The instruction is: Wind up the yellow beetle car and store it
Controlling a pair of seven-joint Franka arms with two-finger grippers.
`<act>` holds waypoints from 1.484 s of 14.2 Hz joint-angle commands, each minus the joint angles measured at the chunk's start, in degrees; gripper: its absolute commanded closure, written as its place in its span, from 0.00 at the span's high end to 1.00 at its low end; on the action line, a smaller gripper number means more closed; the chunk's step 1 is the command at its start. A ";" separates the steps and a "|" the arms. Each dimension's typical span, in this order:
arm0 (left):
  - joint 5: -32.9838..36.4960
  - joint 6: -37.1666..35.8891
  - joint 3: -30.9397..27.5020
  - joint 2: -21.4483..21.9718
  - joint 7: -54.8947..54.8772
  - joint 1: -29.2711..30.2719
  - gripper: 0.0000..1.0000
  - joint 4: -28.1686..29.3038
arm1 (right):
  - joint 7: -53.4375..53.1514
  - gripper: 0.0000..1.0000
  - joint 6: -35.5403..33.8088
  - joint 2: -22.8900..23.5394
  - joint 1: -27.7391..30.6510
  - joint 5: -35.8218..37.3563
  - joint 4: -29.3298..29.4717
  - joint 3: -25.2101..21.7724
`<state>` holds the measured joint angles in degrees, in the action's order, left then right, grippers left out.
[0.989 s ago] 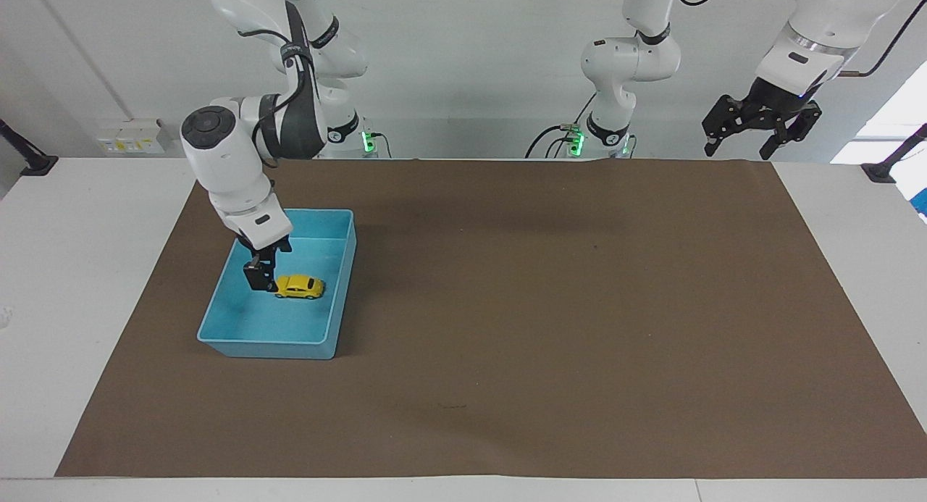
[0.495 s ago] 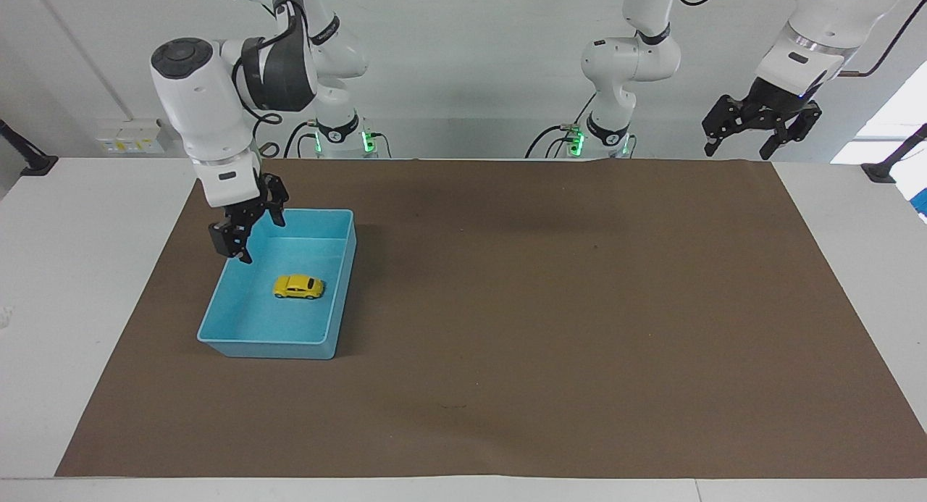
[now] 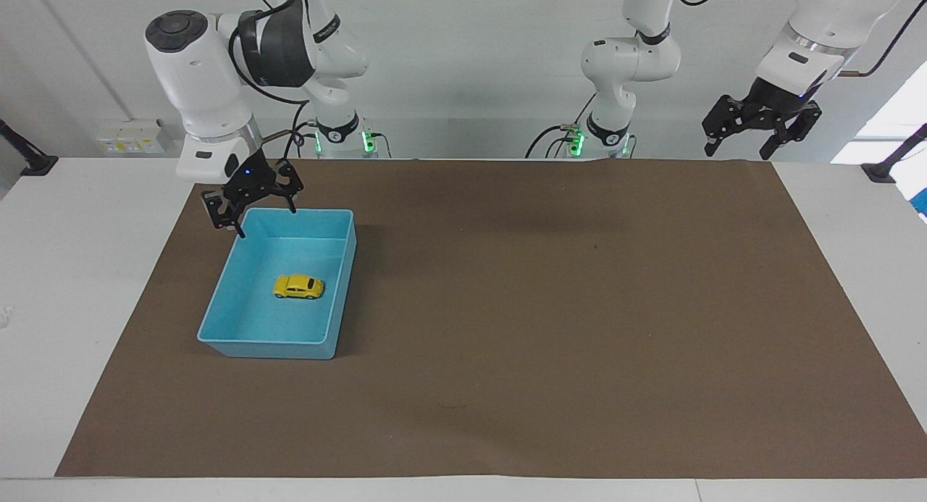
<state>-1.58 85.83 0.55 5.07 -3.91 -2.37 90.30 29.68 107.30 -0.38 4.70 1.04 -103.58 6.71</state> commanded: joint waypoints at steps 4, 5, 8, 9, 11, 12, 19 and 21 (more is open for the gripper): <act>-0.61 -0.57 0.50 0.82 -0.48 1.14 1.00 0.40 | -22.09 1.00 -0.69 -0.50 0.23 -1.12 0.40 0.41; -0.61 -0.57 0.50 0.82 -0.48 1.14 1.00 0.40 | -24.20 1.00 -0.78 -0.33 0.31 -1.30 0.66 0.50; -0.61 -0.57 0.50 0.82 -0.48 1.14 1.00 0.40 | -35.61 1.00 -0.17 0.02 0.31 -7.54 1.19 0.67; -0.61 -0.57 0.50 0.82 -0.48 1.14 1.00 0.49 | -37.30 1.00 -0.16 0.02 0.31 -7.46 1.19 0.68; -0.61 -0.57 0.50 0.82 -0.48 1.14 1.00 0.40 | -37.15 1.00 -1.91 -0.41 0.31 -7.54 3.37 0.59; -0.61 -0.57 0.50 0.82 -0.48 1.14 1.00 0.40 | -36.62 1.00 -4.01 -0.33 0.31 -6.76 4.95 0.50; -0.61 -0.57 0.50 0.82 -0.48 1.14 1.00 0.40 | -32.77 1.00 -7.81 -1.29 0.31 -2.72 6.73 0.68; -0.61 -0.57 0.50 0.82 -0.48 1.14 1.00 0.40 | -31.26 1.00 -8.25 -1.38 0.40 -1.39 6.73 0.33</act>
<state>-1.58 85.83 0.55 5.07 -3.91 -2.37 90.30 -3.69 100.11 -1.56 4.69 -1.78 -97.21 6.98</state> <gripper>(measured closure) 0.000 0.000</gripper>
